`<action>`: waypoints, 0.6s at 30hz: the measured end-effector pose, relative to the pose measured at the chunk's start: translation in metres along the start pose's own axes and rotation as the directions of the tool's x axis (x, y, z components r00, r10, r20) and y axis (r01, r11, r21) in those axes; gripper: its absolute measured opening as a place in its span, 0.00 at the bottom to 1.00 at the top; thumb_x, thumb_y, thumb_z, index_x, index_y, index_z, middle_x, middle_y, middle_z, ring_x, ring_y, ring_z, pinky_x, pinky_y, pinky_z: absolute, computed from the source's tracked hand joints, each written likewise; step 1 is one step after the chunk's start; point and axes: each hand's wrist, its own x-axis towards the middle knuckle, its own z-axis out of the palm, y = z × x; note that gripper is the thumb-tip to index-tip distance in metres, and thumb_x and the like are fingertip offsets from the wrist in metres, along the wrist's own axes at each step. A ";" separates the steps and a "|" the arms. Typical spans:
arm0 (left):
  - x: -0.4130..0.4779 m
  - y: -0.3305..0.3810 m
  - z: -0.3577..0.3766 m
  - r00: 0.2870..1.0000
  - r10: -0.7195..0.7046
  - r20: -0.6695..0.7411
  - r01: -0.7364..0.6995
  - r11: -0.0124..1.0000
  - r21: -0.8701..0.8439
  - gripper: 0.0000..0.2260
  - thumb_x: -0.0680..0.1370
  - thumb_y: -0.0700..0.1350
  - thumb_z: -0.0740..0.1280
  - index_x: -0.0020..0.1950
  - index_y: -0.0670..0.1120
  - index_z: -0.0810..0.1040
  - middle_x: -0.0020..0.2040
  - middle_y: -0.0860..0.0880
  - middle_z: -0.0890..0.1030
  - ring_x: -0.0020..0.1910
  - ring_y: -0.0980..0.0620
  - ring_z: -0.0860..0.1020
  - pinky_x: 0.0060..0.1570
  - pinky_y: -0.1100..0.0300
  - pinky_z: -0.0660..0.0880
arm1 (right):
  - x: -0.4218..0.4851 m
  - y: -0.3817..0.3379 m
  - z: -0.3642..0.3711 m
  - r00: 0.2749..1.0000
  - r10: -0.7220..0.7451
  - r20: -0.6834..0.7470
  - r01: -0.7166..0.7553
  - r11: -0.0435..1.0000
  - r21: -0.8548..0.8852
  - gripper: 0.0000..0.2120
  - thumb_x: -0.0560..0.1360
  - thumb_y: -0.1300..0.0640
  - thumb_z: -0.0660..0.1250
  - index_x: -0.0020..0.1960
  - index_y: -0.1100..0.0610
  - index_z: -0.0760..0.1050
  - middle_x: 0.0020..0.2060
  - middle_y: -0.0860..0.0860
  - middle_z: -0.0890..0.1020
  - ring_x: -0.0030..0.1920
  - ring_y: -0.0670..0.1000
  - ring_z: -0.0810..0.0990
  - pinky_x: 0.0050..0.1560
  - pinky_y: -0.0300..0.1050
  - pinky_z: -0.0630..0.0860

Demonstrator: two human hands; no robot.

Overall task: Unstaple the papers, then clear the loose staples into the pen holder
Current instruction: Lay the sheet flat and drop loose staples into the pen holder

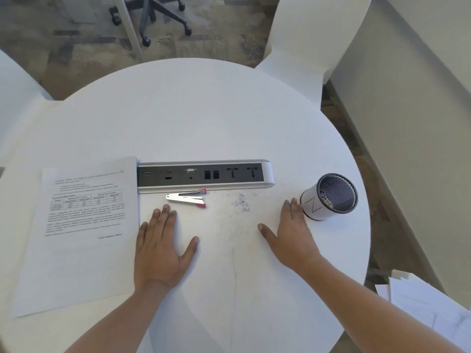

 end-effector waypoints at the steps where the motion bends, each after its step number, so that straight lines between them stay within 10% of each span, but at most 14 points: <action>1: 0.000 0.000 0.000 1.000 0.001 -0.002 -0.001 1.000 0.000 0.36 0.77 0.66 0.55 0.78 0.45 0.62 0.81 0.50 0.60 0.80 0.49 0.57 0.79 0.50 0.52 | 0.001 0.000 0.008 1.000 0.026 -0.002 -0.026 1.000 -0.001 0.44 0.78 0.36 0.55 0.78 0.65 0.43 0.79 0.62 0.45 0.79 0.58 0.41 0.78 0.50 0.42; 8: 0.000 0.001 0.000 1.000 -0.004 0.002 0.004 1.000 -0.011 0.36 0.77 0.66 0.55 0.78 0.45 0.63 0.81 0.50 0.60 0.80 0.49 0.57 0.78 0.48 0.54 | -0.012 -0.020 0.036 0.966 -0.257 0.026 0.257 0.966 0.010 0.41 0.78 0.35 0.54 0.80 0.58 0.45 0.80 0.52 0.44 0.79 0.50 0.38 0.77 0.45 0.42; 18: 0.000 0.001 -0.001 1.000 -0.011 0.008 0.011 1.000 0.003 0.36 0.77 0.66 0.55 0.79 0.46 0.62 0.81 0.50 0.59 0.80 0.50 0.57 0.78 0.49 0.53 | 0.053 -0.076 0.030 0.788 -0.612 -0.060 0.591 0.781 -0.200 0.22 0.70 0.64 0.66 0.65 0.60 0.77 0.58 0.57 0.80 0.58 0.62 0.77 0.55 0.56 0.77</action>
